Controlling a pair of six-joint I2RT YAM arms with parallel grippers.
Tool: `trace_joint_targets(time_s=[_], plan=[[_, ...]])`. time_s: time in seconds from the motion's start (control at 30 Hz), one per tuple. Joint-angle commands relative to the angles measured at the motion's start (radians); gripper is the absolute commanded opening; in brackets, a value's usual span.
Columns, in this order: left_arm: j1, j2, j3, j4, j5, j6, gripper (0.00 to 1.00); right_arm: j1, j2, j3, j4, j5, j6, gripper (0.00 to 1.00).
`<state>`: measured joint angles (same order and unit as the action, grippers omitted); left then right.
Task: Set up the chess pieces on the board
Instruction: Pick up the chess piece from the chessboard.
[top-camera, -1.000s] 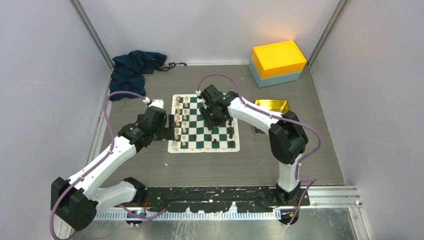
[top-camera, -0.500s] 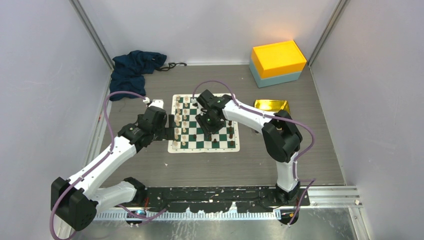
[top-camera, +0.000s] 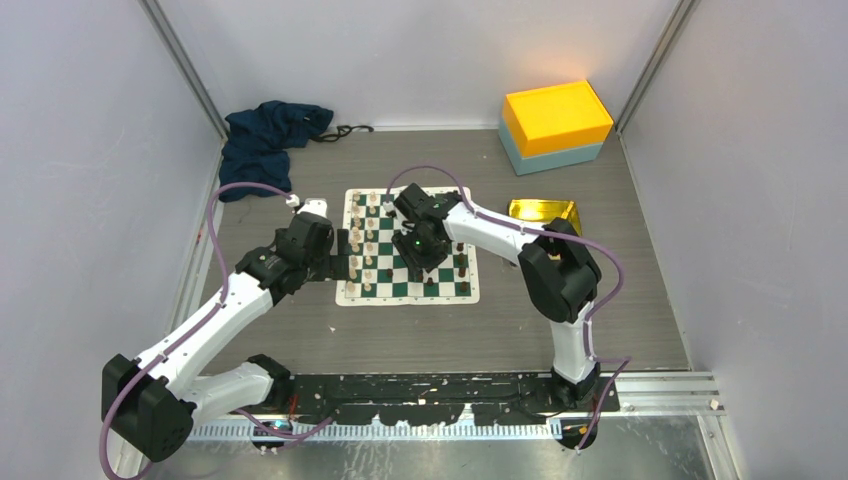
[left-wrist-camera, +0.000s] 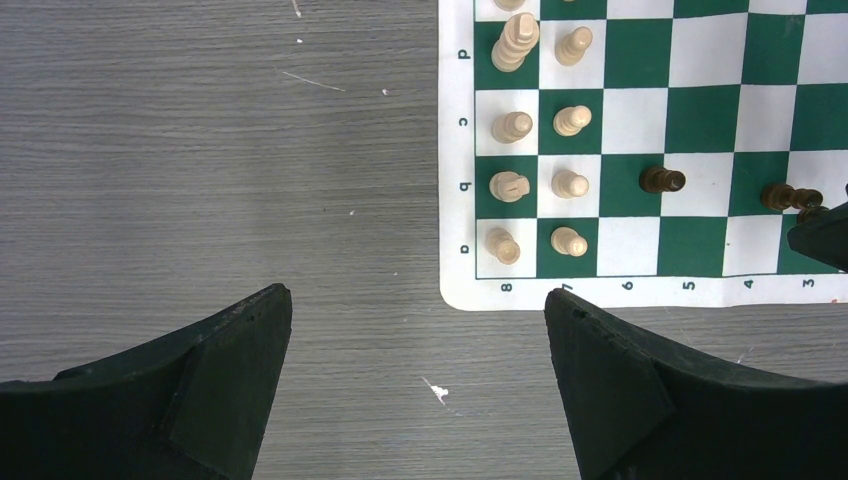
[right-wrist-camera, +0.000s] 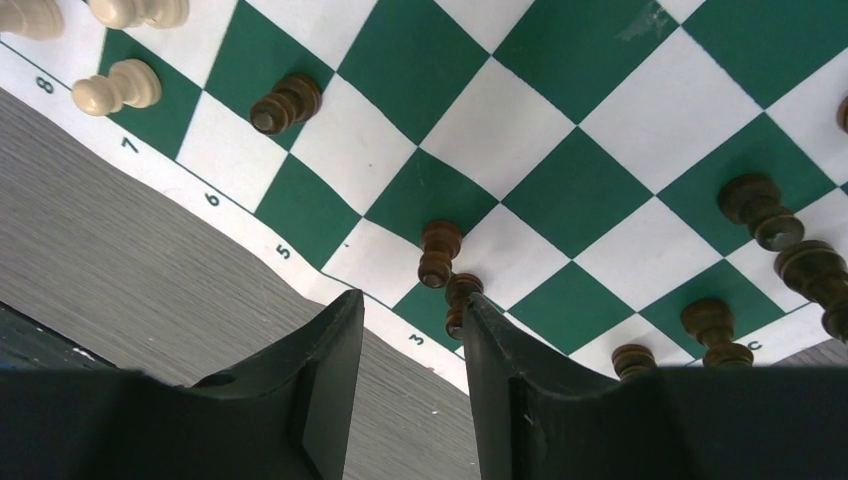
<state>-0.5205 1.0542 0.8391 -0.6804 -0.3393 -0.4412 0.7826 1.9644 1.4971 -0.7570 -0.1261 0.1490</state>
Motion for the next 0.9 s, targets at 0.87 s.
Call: trace_joint_targets(time_s=[0.87], plan=[[0.007, -0.023, 0.007, 0.024, 0.0, -0.007, 0.98, 0.003, 0.04, -0.023, 0.076, -0.013, 0.002, 0.25]])
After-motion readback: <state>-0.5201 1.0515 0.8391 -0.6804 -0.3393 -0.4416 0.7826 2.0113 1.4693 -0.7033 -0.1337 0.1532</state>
